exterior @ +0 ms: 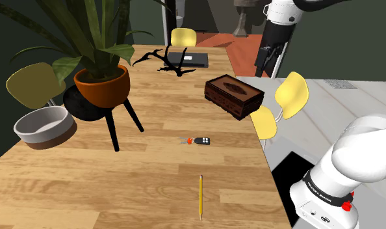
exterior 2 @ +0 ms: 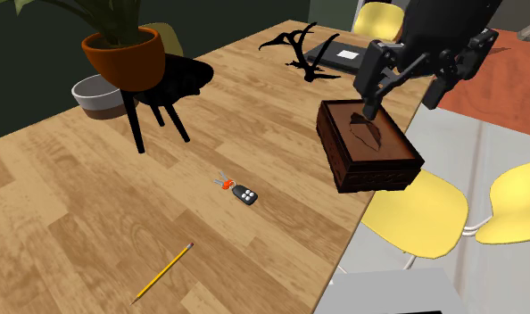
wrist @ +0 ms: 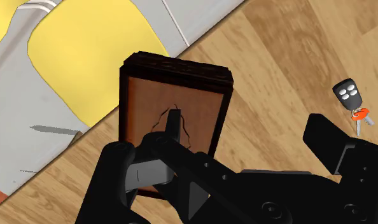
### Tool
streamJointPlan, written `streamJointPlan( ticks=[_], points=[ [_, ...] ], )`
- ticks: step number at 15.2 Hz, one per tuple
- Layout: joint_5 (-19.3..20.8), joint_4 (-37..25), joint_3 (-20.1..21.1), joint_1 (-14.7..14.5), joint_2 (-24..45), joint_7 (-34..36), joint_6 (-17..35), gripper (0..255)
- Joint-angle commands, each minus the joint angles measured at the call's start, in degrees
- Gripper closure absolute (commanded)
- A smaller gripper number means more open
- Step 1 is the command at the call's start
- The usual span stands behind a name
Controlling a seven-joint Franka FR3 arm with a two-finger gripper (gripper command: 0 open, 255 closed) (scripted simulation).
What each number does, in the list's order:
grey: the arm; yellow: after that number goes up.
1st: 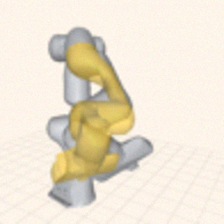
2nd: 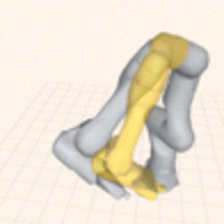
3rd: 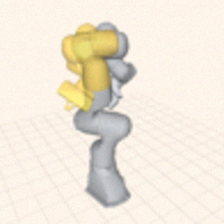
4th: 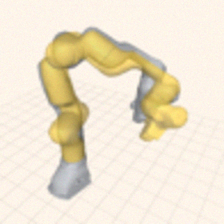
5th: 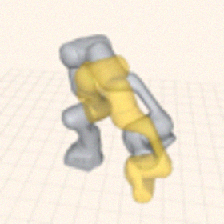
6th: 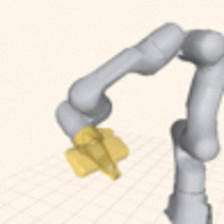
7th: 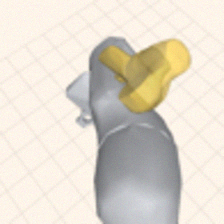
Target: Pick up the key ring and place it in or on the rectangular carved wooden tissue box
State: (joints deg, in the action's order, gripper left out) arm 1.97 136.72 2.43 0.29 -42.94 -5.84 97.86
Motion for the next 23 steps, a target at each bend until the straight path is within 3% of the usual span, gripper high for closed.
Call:
streamJointPlan(
  ticks=[1, 12, 23],
  points=[
    [0.0, 0.0, 0.0, 0.0, 0.0, 0.0, 0.0, 0],
    [-4.0, 2.03, 7.01, -6.58, 13.87, 0.12, 13.03, 0],
    [-4.81, -1.18, 14.42, -12.0, 31.15, 0.84, 24.4, 0]
  ],
)
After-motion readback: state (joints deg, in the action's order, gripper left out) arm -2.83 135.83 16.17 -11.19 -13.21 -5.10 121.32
